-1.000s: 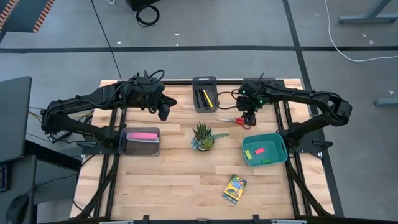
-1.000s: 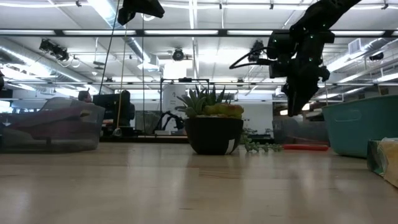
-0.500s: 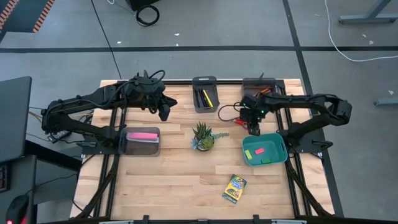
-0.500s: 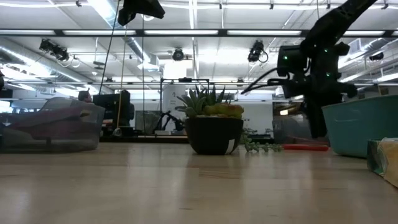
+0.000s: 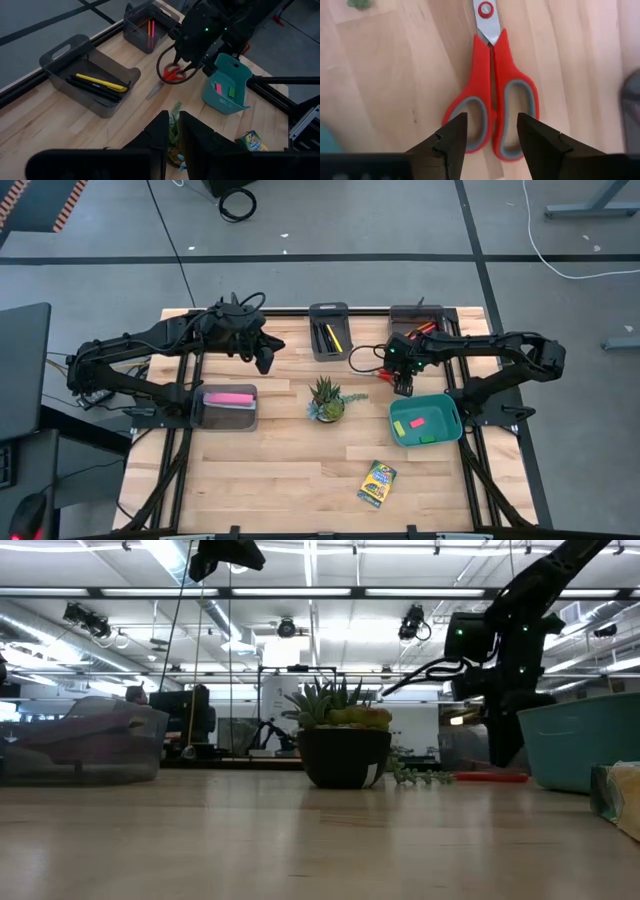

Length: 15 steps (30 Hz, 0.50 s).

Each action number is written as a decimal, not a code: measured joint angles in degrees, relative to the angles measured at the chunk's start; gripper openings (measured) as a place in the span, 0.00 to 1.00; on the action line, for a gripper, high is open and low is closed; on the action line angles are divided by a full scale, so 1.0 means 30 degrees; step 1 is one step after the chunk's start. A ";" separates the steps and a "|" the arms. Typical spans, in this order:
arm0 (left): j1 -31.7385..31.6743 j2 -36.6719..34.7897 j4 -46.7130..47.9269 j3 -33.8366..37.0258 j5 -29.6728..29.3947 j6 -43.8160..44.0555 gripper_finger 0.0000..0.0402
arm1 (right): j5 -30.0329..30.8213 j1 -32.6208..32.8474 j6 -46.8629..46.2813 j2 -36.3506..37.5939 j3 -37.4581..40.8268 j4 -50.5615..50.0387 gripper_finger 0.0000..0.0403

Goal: Sort crayons/erasers/pens/pencils in bins
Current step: Put the red scissor into the bottom black bin

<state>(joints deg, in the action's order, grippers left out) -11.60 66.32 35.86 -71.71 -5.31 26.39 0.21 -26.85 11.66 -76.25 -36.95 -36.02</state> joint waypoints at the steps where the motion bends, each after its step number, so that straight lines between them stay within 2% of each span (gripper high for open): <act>1: 0.0000 0.0000 0.0000 -0.0004 0.0004 0.0000 0.13 | 0.0000 0.0000 0.0008 0.0007 0.0162 0.0342 0.45; 15: 0.0259 0.0000 0.0000 -0.0004 0.0000 0.1013 0.12 | -0.0022 0.0000 -0.0412 0.0098 0.2505 0.2642 0.45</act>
<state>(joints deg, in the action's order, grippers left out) -10.82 66.32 35.86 -71.72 -5.31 29.43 0.14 -26.85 10.42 -75.95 -29.44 -28.09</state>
